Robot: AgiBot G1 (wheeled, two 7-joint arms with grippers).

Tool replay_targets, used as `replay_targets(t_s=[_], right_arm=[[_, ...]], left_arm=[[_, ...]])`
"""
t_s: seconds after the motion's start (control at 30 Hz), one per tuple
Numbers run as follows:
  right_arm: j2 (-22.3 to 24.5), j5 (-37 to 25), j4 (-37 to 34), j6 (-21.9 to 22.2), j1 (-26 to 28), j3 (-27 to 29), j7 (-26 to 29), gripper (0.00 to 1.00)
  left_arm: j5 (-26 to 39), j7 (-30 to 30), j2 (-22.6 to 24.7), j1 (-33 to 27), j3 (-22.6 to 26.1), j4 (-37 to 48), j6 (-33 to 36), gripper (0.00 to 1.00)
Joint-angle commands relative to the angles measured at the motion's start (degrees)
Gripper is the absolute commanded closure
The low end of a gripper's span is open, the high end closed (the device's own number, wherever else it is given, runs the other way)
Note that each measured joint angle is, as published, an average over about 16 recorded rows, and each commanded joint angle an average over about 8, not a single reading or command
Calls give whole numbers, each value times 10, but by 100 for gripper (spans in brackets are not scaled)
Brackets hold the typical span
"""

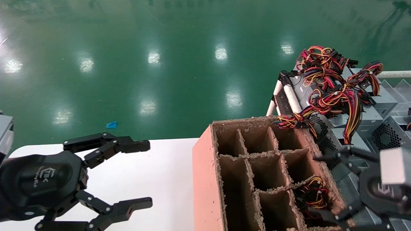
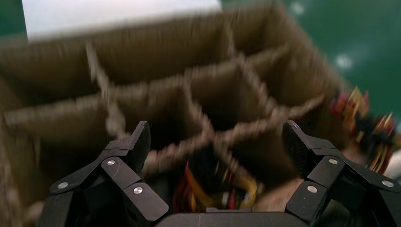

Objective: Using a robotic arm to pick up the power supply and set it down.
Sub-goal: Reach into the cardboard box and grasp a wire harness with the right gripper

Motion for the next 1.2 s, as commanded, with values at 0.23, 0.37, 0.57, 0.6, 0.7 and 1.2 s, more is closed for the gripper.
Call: replay_targets(t_s=[0.23,0.37,0.57,0.6,0.7,1.2], right_arm=[[3,-62,5,2,12,-15,-21,44],[-6,-77,4,12,15,-17,-34,94],[-13,-95,5,14,20,-24,-44,100],[-14,-98,6,12,22,-25,-44,100],[-15,-110,7,8,29,-29,-45,100],[-16,-150,6,-11,55,-44,-40,100]], left_arm=[[0,0,0,0,0,0,0,100],[0,0,0,0,0,0,0,100],[0,0,0,0,0,0,0,100],[0,0,0,0,0,0,0,100],[0,0,0,0,0,0,0,100],[0,0,0,0,0,0,0,100]])
